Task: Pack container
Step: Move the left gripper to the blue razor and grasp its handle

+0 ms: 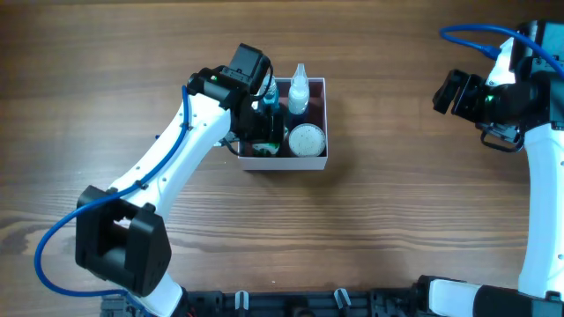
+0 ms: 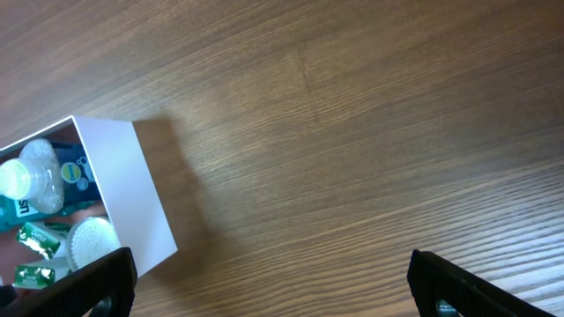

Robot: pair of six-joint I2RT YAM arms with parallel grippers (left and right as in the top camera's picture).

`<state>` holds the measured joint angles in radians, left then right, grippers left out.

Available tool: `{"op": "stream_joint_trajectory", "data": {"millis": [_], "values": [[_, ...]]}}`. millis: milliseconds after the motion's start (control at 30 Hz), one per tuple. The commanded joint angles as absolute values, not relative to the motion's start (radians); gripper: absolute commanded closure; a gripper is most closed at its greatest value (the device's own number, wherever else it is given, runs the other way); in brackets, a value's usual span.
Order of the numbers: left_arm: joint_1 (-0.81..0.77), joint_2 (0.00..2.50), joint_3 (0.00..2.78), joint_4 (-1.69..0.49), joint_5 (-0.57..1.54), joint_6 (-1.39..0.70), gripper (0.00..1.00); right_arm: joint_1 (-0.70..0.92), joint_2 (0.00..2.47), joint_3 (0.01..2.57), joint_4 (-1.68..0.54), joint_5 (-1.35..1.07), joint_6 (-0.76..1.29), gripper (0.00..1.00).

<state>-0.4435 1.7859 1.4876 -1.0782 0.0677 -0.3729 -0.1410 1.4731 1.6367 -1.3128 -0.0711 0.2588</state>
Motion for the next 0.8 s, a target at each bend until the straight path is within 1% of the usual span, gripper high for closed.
{"op": "stream_joint_trajectory", "data": {"millis": [0, 167, 333, 500, 633, 767], "values": [[-0.407, 1.687, 1.491, -1.118, -0.022, -0.401, 0.0, -0.142, 1.484, 1.629, -1.311, -0.08, 0.243, 0.0], [-0.314, 1.598, 1.491, -1.172, -0.024, -0.401, 0.0, -0.142, 1.484, 1.629, -1.309, -0.08, 0.243, 0.0], [-0.179, 1.567, 1.491, -1.187, -0.016, -0.413, 0.0, -0.142, 1.484, 1.629, -1.306, -0.081, 0.243, 0.0], [-0.082, 1.628, 1.485, -1.182, -0.009, -0.624, 0.0, -0.142, 1.484, 1.629, -1.302, -0.081, 0.243, 0.0], [-0.065, 1.693, 1.45, -1.151, -0.002, -0.789, 0.0, -0.142, 1.484, 1.629, -1.303, -0.081, 0.243, 0.0], [-0.065, 1.747, 1.361, -1.06, 0.035, -0.941, 0.0, -0.142, 1.484, 1.629, -1.303, -0.081, 0.243, 0.0]]}}
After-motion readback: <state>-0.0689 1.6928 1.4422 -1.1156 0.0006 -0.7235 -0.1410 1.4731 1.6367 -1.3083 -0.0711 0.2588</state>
